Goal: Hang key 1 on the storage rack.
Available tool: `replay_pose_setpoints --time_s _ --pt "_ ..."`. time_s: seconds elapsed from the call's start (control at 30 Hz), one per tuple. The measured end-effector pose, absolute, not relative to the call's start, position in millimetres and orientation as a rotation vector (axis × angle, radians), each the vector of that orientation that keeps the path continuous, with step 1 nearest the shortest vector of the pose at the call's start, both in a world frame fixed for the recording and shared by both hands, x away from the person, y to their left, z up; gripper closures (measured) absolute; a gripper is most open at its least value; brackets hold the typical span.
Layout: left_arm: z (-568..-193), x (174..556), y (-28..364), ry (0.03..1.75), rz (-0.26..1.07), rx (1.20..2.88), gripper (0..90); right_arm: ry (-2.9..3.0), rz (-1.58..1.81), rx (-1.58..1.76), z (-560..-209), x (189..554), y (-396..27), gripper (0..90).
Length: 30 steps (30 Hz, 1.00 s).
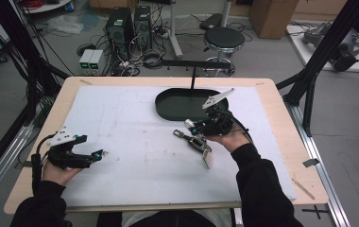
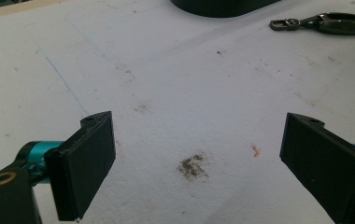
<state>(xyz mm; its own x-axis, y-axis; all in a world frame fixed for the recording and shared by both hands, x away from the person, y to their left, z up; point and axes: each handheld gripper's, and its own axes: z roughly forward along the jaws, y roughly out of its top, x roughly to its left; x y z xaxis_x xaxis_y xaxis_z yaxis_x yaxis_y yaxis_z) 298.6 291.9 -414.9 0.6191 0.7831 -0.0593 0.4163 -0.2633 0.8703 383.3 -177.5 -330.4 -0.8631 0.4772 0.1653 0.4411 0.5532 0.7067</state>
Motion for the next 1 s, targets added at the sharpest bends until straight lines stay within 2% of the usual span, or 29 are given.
replay_pose_setpoints --time_s 1.0 --pt "-418.6 300.2 288.8 0.952 0.466 1.896 10.8 2.639 1.283 0.907 -276.1 437.2 -175.4 74.9"
